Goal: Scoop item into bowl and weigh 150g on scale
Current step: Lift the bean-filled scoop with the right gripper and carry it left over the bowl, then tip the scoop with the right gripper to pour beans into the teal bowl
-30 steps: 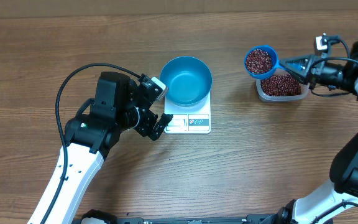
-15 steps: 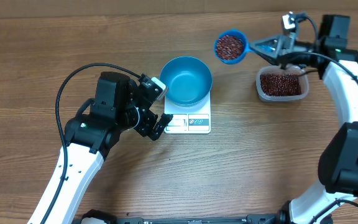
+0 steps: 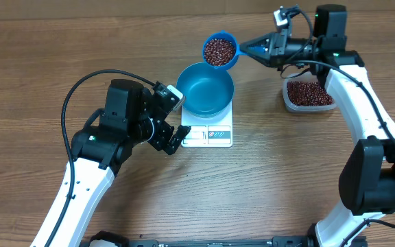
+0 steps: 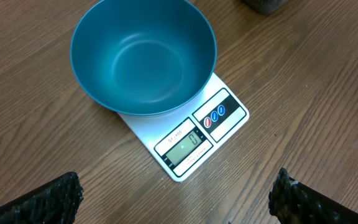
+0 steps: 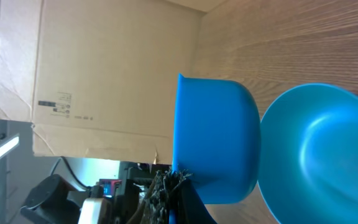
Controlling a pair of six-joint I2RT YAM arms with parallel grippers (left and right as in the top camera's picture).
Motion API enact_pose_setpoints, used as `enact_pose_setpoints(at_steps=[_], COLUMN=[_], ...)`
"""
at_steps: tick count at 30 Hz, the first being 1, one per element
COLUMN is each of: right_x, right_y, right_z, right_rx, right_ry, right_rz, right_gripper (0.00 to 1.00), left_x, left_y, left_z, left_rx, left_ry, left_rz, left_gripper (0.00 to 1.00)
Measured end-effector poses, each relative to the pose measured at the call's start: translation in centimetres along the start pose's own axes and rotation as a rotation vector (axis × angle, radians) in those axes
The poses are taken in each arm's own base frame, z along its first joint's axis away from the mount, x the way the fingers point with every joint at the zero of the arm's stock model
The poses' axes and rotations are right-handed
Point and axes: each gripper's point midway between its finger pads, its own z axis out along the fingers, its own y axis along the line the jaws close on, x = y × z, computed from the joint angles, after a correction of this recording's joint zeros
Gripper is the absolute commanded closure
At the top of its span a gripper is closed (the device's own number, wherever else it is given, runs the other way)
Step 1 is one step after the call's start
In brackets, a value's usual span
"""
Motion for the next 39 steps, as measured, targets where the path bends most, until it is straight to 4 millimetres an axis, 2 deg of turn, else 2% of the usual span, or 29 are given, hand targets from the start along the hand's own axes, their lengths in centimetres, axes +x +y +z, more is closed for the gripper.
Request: enact_pose_setpoints(at_steps=[9, 14, 22, 39], right_x=[1.1, 1.8, 2.1, 2.2], right_y=[0.2, -0.5, -2.9, -4.7], right_z=[2.4, 3.1, 2.8, 2.7], right_rx=[0.027, 0.061, 0.177, 0.277], right_ry=[0.028, 0.04, 0.034, 0.044], right_rz=[-0.094, -0.134, -0.183, -0.358], right_gripper=[0.96, 0.96, 0.96, 0.96], left_x=[0.0, 0.0, 0.0, 0.0], left_y=[0.0, 0.0, 0.0, 0.0], left_z=[0.0, 0.0, 0.0, 0.0], left_rx=[0.0, 0.0, 0.0, 0.0], left_ry=[0.0, 0.0, 0.0, 0.0], left_rz=[0.0, 0.0, 0.0, 0.0], left_gripper=[0.0, 0.0, 0.0, 0.01])
